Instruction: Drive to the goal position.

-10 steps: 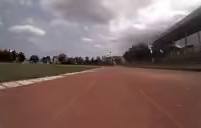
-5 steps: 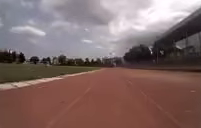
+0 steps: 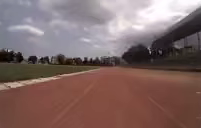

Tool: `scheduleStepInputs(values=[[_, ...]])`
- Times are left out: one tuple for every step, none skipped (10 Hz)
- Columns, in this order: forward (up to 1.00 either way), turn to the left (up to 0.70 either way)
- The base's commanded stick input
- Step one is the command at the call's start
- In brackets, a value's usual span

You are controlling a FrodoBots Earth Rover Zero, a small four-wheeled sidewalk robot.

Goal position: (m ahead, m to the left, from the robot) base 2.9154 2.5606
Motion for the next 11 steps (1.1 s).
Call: scheduleStepInputs(values=[[0.45,-0.27],[0.45,-0.27],[0.45,-0.20],[0.45,-0.04],[0.45,0.00],[0.45,0.00],[0.45,0.00],[0.45,0.00],[0.45,0.00],[0.45,0.00],[0.45,0.00]])
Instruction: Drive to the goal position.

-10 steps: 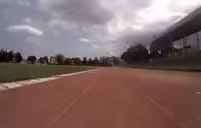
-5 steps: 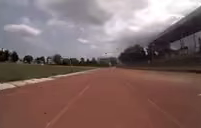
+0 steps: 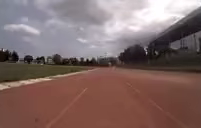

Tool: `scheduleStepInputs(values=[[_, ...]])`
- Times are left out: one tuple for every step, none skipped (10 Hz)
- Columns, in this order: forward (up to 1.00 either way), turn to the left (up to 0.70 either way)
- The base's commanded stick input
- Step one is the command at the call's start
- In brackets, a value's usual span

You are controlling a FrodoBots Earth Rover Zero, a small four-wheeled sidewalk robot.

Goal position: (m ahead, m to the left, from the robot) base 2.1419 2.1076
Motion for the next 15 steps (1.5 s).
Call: scheduleStepInputs(values=[[0.45,0.00],[0.45,0.00],[0.45,0.00],[0.45,0.00],[0.45,0.00],[0.45,0.00],[0.45,0.00],[0.45,0.00],[0.45,0.00],[0.45,0.00],[0.45,0.00],[0.45,0.00],[0.45,-0.09],[0.45,-0.26],[0.45,-0.27]])
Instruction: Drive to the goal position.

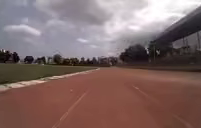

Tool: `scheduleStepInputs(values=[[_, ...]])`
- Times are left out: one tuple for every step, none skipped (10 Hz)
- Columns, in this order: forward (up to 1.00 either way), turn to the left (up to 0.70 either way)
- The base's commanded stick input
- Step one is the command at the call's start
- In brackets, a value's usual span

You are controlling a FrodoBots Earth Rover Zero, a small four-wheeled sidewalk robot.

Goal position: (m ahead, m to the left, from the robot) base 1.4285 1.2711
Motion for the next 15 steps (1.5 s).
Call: scheduleStepInputs(values=[[0.45,-0.27],[0.45,-0.27],[0.45,-0.27],[0.45,-0.27],[0.45,-0.27],[0.45,-0.27],[0.45,-0.27],[0.45,-0.27],[0.45,-0.27],[0.45,-0.27],[0.45,-0.27],[0.45,-0.23],[0.45,-0.06],[0.45,0.00],[0.45,0.00]])
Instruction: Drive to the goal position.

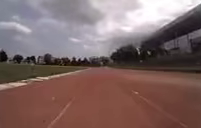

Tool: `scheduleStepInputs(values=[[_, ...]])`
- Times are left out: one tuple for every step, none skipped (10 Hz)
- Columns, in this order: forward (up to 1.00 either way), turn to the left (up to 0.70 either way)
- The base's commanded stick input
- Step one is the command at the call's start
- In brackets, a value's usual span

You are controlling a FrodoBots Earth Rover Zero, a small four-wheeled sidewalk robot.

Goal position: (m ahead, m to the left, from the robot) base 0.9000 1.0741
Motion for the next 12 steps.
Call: scheduleStepInputs(values=[[0.45,0.00],[0.45,0.00],[0.45,0.00],[0.45,0.00],[0.45,0.00],[0.45,0.00],[0.45,0.00],[0.45,0.00],[0.45,0.00],[0.45,0.00],[0.45,0.00],[0.45,0.00]])
